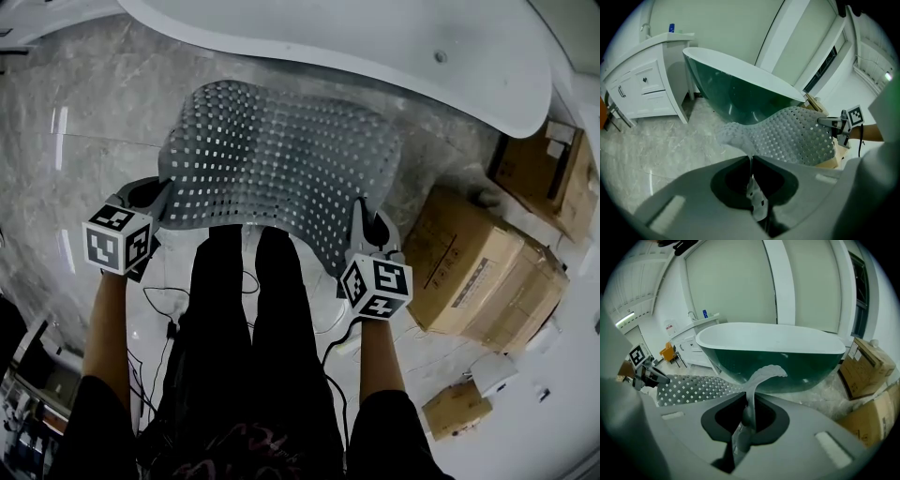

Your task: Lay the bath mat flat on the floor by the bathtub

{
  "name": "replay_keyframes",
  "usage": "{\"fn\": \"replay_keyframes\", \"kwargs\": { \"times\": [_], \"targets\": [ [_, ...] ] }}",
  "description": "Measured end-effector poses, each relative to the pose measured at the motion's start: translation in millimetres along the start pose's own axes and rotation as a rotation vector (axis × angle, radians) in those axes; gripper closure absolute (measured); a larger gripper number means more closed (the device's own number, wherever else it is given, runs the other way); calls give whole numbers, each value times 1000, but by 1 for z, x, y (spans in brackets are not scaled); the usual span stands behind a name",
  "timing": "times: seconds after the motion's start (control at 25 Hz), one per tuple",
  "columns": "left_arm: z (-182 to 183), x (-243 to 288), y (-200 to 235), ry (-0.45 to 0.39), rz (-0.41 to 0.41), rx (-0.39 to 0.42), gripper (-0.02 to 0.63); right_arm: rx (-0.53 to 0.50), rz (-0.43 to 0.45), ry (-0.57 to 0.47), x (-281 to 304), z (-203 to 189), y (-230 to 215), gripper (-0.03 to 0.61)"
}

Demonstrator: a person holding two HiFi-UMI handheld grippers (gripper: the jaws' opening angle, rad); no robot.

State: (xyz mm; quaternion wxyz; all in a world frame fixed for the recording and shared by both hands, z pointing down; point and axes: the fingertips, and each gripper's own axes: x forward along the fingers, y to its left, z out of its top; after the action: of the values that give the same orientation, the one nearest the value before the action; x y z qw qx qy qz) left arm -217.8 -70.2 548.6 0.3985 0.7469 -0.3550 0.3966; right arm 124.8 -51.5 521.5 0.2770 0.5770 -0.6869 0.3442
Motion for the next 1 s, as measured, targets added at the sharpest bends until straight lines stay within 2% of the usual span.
{"fn": "replay_keyframes", "kwargs": {
  "times": [0.6, 1.0],
  "targets": [
    [-12, 80, 25, 26, 19, -15, 604, -25, 33, 11, 79, -28, -16, 534],
    [-33, 135, 50, 25, 31, -11, 604, -37, 43, 15, 133, -65, -25, 534]
  ]
}}
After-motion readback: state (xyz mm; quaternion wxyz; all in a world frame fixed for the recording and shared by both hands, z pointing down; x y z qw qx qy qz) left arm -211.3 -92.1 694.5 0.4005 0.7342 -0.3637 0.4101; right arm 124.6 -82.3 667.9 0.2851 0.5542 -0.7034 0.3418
